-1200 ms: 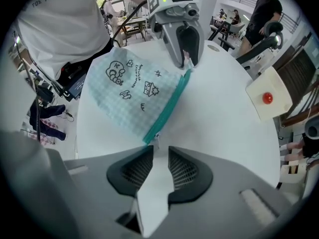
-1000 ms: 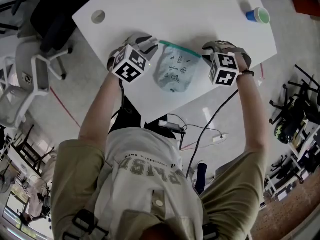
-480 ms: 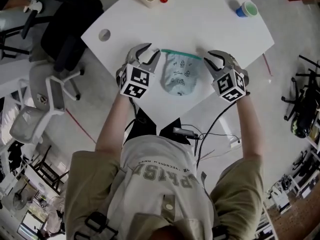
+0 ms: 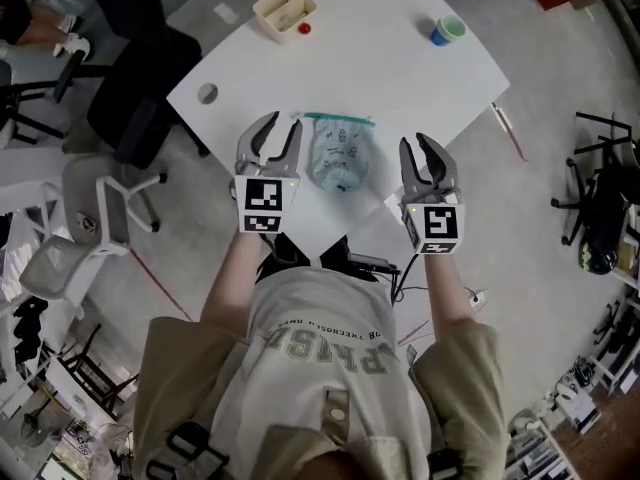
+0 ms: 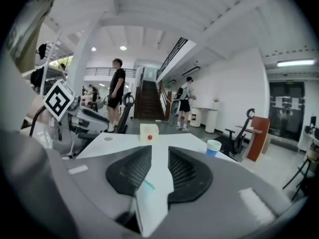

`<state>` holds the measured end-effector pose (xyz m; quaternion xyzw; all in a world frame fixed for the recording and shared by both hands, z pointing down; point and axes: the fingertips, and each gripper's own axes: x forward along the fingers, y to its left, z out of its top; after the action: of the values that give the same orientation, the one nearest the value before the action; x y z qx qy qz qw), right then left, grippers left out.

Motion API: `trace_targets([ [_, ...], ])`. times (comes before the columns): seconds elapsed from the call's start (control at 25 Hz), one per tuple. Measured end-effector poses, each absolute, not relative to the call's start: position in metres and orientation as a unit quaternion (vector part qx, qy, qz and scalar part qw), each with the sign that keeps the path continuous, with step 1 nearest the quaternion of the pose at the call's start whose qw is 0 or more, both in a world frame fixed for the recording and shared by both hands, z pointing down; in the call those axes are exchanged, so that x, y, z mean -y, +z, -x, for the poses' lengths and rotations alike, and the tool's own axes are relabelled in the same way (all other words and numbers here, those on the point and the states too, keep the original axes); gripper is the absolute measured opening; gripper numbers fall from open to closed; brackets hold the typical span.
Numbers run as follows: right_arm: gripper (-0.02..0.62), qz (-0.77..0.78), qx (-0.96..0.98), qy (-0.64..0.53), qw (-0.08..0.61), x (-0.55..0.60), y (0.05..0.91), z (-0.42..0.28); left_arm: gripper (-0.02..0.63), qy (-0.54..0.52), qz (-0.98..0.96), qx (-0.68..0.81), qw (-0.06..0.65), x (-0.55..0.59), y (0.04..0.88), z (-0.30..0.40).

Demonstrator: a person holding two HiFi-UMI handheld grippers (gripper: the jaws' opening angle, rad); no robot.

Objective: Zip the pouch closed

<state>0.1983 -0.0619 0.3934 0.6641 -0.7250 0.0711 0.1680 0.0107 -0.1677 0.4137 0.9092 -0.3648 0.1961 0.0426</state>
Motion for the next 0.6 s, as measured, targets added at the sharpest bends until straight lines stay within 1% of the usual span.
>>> trace_targets([
  [0.16,0.106,-0.731,0.672,0.059,0.102,0.029,0.359,-0.199,0.149,0.152,-0.909,0.388,0.027,0.148,0.381,-0.008],
  [0.28,0.106,-0.754,0.652,0.042,0.066,0.010,0.339,-0.193,0.149,0.129,-0.912,0.389,0.010,0.130,0.363,-0.011],
  [0.6,0.106,-0.752,0.658,-0.006,0.030,-0.004,0.299,-0.173,0.141,0.089,-0.909,0.408,-0.005,0.101,0.336,-0.008],
])
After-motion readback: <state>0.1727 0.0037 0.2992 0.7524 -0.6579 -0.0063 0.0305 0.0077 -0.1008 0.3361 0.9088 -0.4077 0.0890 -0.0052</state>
